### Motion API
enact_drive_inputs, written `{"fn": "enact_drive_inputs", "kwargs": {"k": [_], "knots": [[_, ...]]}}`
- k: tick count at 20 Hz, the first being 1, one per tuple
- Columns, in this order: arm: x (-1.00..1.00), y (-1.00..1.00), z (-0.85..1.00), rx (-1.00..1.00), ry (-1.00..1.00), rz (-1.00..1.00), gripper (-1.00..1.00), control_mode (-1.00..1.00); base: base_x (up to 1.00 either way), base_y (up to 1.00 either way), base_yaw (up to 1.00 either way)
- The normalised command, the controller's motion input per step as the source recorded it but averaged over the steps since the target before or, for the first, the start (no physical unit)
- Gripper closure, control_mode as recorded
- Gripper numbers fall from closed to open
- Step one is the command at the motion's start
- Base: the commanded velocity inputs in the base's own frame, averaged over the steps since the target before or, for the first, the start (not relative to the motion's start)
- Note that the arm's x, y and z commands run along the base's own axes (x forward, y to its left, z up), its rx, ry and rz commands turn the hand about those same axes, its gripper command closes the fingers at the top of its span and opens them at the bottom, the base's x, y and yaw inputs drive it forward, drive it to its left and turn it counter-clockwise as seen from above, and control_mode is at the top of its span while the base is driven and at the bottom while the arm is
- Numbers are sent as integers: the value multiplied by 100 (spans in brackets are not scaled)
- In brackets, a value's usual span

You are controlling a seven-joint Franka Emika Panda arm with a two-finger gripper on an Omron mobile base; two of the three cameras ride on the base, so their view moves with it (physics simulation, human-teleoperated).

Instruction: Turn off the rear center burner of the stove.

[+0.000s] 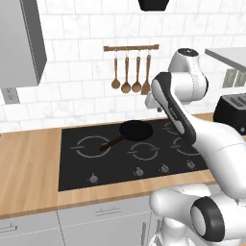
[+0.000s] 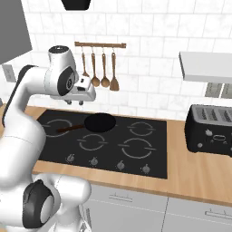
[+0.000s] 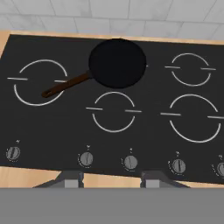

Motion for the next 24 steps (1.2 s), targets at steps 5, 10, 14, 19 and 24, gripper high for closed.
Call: {"fn": "enact_drive_inputs", "kwargs": {"k": [5, 10, 14, 19, 24], "knots": [[-45, 10, -14, 0, -4, 0, -100, -100, 0, 0, 0], [-100, 3, -44, 2, 0, -1, -100, -100, 0, 0, 0], [-62, -5, -34, 8, 5, -2, -100, -100, 0, 0, 0], [-10, -19, -19, 5, 7, -1, -100, -100, 0, 0, 0], [0, -21, -8, 0, 2, 0, -100, -100, 0, 0, 0]]}}
